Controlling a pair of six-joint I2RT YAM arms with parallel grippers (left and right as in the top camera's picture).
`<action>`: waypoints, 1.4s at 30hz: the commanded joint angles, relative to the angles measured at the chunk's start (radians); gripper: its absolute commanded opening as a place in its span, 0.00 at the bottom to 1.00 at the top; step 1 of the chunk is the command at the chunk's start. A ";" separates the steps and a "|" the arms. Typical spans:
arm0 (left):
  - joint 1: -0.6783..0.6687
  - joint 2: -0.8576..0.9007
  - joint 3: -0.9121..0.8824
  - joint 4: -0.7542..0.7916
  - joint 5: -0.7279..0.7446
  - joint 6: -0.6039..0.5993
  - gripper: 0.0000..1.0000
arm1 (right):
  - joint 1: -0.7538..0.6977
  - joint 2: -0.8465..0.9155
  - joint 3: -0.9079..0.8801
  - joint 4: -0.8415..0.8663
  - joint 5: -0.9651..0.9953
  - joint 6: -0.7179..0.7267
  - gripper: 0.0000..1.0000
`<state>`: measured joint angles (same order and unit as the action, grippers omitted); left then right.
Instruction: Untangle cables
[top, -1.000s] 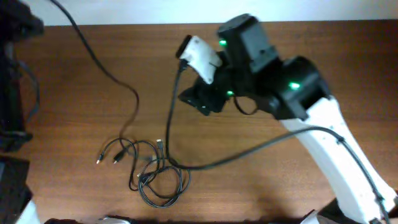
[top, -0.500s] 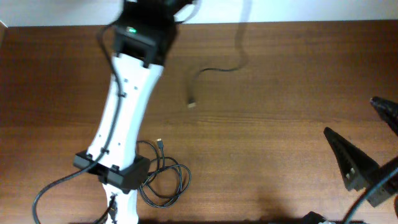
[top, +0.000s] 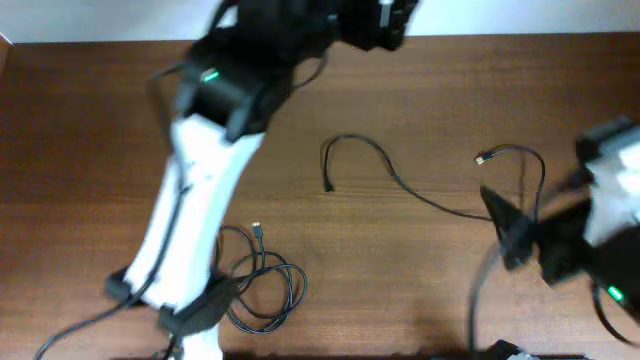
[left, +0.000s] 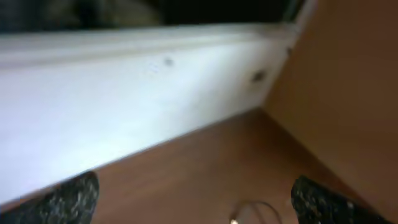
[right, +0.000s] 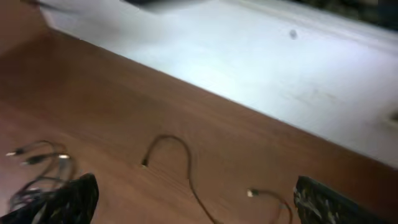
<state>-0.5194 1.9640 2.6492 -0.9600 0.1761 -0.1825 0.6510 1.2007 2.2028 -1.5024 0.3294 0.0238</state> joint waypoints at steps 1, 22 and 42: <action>-0.001 -0.188 0.021 -0.120 -0.261 0.047 0.99 | 0.001 0.145 -0.074 -0.001 0.318 0.300 0.99; -0.001 -0.327 0.020 -0.388 -0.450 0.116 0.99 | -0.507 -0.558 -0.964 1.007 -0.058 -0.044 0.99; -0.001 -0.330 0.020 -0.560 -0.454 0.129 0.99 | -0.586 0.278 -1.429 0.830 0.036 1.450 0.89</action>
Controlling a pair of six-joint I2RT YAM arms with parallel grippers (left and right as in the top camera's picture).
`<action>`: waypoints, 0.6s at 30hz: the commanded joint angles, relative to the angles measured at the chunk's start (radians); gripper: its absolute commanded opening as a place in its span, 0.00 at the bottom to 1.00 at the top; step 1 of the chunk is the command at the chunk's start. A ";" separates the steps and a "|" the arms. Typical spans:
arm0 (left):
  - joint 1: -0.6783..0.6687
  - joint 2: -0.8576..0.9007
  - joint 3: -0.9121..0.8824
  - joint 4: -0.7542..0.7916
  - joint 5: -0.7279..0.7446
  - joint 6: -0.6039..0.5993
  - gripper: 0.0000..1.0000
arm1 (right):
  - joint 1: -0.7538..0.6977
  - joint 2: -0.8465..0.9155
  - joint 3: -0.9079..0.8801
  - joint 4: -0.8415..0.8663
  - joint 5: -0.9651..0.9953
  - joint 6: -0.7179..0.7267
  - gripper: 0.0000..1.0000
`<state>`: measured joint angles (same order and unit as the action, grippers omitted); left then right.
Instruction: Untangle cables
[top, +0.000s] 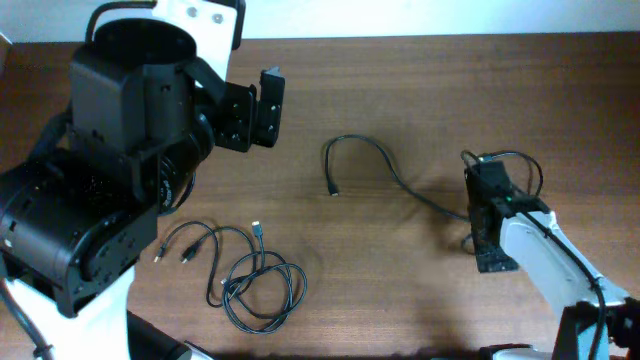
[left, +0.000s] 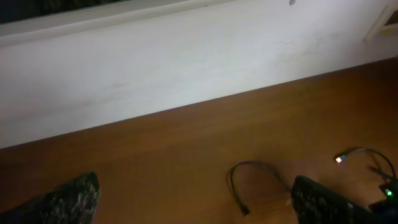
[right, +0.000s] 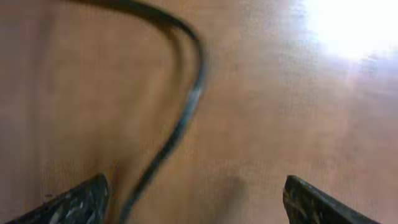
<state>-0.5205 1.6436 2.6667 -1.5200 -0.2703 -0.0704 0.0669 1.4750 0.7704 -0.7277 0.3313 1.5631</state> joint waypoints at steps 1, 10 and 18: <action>0.000 -0.010 0.003 -0.001 -0.011 0.023 0.99 | -0.002 0.003 0.003 0.097 0.061 -0.121 0.89; 0.000 -0.011 0.003 -0.027 -0.015 0.023 0.99 | -0.003 0.005 -0.055 0.138 0.080 -0.111 0.85; 0.000 -0.013 0.003 -0.027 -0.016 0.023 0.99 | -0.003 0.196 -0.052 0.249 0.045 -0.206 0.04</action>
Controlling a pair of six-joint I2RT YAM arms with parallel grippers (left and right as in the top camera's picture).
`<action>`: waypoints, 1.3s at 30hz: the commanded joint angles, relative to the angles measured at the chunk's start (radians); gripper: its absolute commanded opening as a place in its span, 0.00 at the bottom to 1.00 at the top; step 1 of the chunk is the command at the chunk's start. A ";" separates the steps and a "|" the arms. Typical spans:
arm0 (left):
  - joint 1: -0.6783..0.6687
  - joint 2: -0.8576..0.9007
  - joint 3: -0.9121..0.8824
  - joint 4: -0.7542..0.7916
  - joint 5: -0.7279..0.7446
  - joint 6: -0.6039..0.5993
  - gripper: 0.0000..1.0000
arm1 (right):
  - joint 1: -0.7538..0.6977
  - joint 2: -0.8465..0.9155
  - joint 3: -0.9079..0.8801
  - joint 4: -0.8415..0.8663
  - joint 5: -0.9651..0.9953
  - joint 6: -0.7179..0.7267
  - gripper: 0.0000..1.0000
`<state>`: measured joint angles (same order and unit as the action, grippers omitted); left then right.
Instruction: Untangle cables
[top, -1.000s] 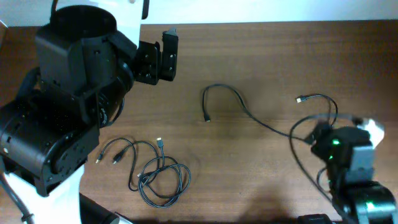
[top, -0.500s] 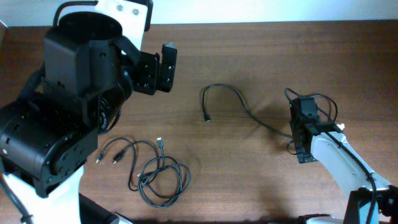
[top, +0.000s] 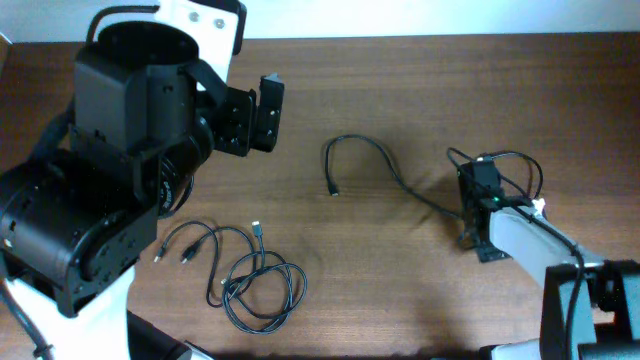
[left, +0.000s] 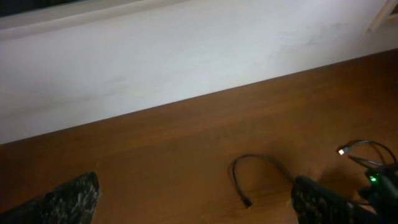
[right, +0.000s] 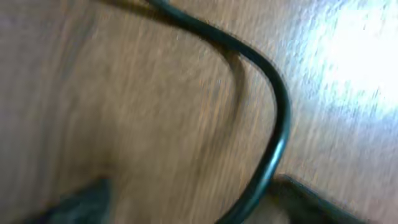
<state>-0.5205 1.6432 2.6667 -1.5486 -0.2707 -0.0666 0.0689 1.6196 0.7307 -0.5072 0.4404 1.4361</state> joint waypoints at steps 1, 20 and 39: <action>0.000 -0.012 0.003 0.002 -0.015 0.019 0.99 | -0.005 0.027 0.006 0.063 -0.101 -0.220 0.04; 0.000 -0.011 0.003 0.048 -0.022 0.014 0.99 | -0.154 -0.751 0.241 0.557 -0.601 -2.156 0.04; 0.000 -0.011 0.003 0.014 -0.034 0.038 0.90 | -0.535 -0.145 0.577 0.757 -0.748 -1.721 0.04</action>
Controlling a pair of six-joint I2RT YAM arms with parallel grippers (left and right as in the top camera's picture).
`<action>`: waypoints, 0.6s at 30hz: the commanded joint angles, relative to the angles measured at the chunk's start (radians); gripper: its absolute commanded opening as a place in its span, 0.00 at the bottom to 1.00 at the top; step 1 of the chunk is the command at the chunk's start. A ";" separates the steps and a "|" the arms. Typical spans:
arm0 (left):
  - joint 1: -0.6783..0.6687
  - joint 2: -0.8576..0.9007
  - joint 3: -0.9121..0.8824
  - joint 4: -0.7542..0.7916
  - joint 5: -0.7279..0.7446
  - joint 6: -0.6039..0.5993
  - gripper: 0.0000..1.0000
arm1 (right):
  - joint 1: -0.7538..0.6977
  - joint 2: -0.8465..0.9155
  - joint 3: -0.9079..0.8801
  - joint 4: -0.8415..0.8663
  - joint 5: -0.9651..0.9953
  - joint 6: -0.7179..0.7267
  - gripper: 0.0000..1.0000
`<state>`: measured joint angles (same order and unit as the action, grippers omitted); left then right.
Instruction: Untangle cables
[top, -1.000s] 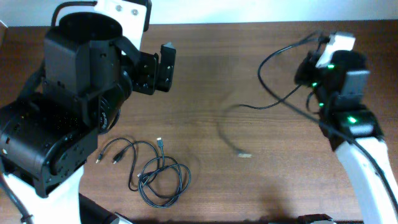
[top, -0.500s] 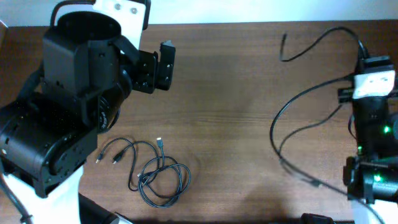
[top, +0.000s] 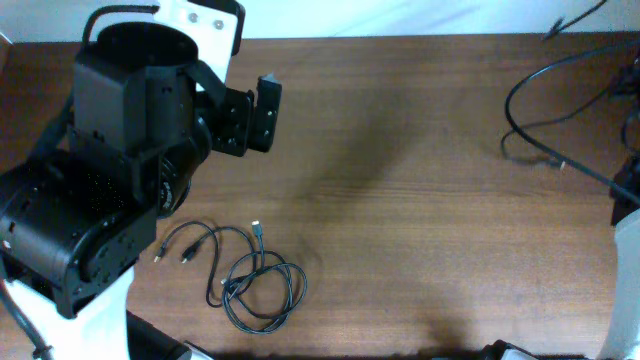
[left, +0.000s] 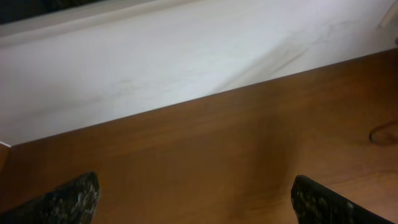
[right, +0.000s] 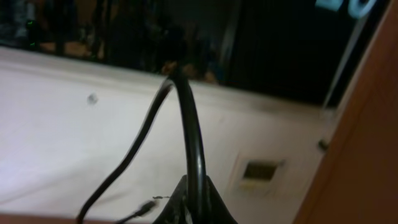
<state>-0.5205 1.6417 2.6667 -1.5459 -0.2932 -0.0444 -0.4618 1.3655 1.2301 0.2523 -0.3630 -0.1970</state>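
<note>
A long black cable (top: 540, 85) hangs in loops over the table's far right corner, lifted off the wood. My right gripper (right: 194, 202) is shut on it; the cable (right: 191, 130) rises straight up out of the fingers, and one plug end dangles at the lower left. A tangled bundle of black cables (top: 250, 278) lies on the table near the front left. My left gripper (top: 268, 110) is raised above the table's left half, open, with nothing between its fingers (left: 68, 198).
The brown table (top: 400, 230) has a white wall along its far edge (left: 186, 56). My bulky left arm (top: 110, 190) covers the left side. Part of my right arm (top: 628, 190) shows at the right edge.
My right gripper was down on the table at the black cable, right of centre. Now it is shut on that cable and holds it up at the far right. The left arm has hardly moved.
The single black cable lay stretched across the table's middle while both arms were in motion. Then my right gripper was low over the cable's right part, open, then closer still. Now the cable is off the table in that gripper; the bundle has stayed put.
</note>
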 joint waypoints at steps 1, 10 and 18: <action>0.000 -0.010 0.003 0.011 -0.015 0.016 0.89 | -0.004 0.154 0.101 -0.003 0.073 -0.087 0.04; 0.000 -0.008 0.003 0.018 -0.029 0.016 0.90 | -0.011 0.918 1.014 -0.855 0.218 0.050 0.04; 0.000 -0.001 0.003 0.023 -0.029 0.031 0.90 | -0.041 1.102 1.011 -1.077 0.309 0.049 0.04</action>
<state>-0.5213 1.6398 2.6667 -1.5261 -0.3122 -0.0406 -0.4931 2.4237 2.2303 -0.8055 -0.0933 -0.1566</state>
